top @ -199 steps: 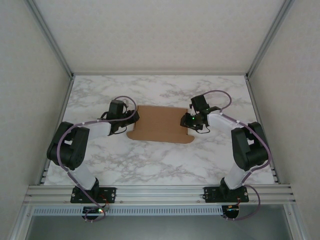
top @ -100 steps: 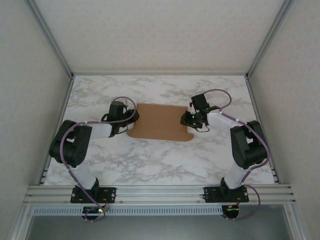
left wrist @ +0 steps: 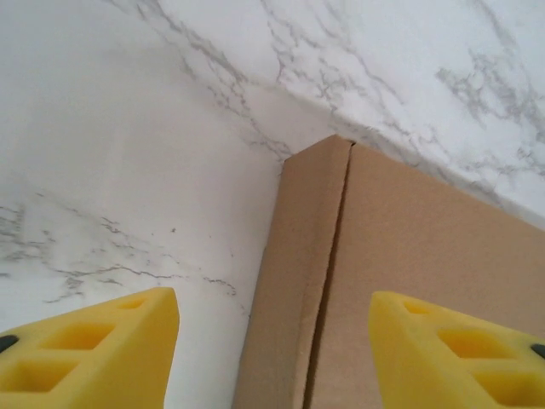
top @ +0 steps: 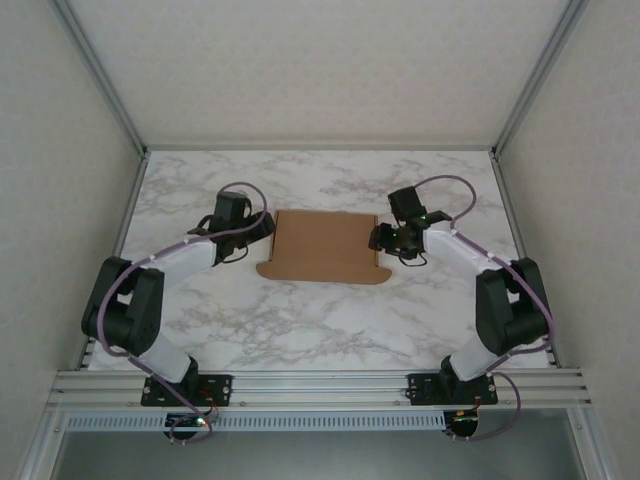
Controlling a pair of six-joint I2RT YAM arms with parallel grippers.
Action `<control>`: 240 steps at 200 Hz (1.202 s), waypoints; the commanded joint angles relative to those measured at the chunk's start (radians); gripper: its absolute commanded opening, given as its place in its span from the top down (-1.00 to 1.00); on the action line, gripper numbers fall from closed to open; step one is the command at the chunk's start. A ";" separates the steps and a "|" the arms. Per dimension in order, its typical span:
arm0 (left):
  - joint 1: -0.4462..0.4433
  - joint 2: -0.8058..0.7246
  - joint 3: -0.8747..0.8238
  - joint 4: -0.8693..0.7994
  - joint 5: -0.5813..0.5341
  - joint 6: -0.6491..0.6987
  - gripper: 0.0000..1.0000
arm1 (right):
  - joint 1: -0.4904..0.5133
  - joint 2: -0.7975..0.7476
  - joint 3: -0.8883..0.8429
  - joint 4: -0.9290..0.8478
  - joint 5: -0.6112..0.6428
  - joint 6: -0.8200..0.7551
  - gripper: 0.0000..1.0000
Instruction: Fold the paper box
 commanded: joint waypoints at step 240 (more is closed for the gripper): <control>-0.111 -0.017 0.111 -0.193 -0.210 0.110 -0.03 | 0.104 -0.066 0.072 -0.075 0.279 -0.190 -0.22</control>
